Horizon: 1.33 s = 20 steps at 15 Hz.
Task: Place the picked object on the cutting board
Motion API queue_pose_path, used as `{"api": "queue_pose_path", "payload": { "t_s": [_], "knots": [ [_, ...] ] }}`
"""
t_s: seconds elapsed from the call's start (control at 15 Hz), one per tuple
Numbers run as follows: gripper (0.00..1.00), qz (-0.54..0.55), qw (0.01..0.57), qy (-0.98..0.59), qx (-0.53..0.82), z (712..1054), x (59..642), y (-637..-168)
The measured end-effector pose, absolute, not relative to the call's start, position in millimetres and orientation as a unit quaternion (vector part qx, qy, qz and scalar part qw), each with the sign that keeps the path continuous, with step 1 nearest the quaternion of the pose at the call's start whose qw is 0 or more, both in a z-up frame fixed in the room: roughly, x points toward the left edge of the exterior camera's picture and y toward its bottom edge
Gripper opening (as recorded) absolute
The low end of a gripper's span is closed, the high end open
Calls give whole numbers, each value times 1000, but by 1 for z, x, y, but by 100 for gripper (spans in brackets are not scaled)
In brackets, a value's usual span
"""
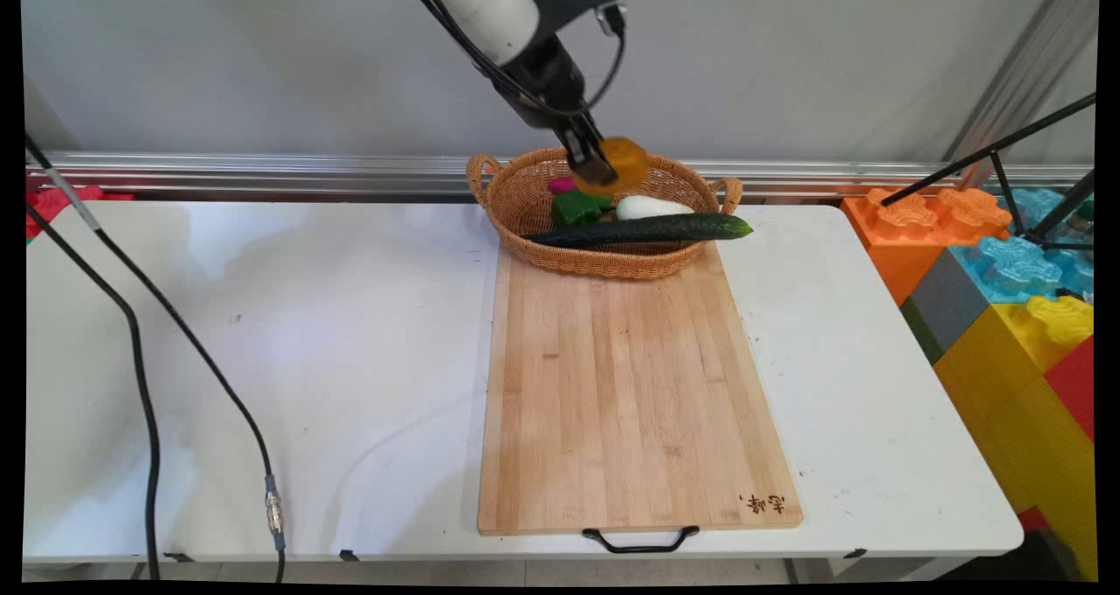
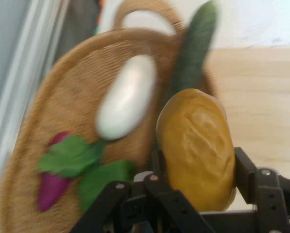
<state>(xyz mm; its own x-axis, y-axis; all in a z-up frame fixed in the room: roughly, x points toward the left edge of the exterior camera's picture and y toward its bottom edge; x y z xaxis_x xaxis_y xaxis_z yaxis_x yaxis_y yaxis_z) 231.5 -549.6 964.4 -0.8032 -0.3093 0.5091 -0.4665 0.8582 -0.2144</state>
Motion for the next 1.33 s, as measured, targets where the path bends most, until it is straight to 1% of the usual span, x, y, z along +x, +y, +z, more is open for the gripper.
{"api": "queue_pose_path", "payload": {
  "t_s": [0.2,0.47,1.07,1.33],
  "knots": [
    [0,143,244,-938,203,956,211,-529],
    [0,118,251,-939,206,918,183,-509],
    [0,96,248,-937,227,819,144,-516],
    [0,91,246,-938,227,795,135,-520]
  ]
}}
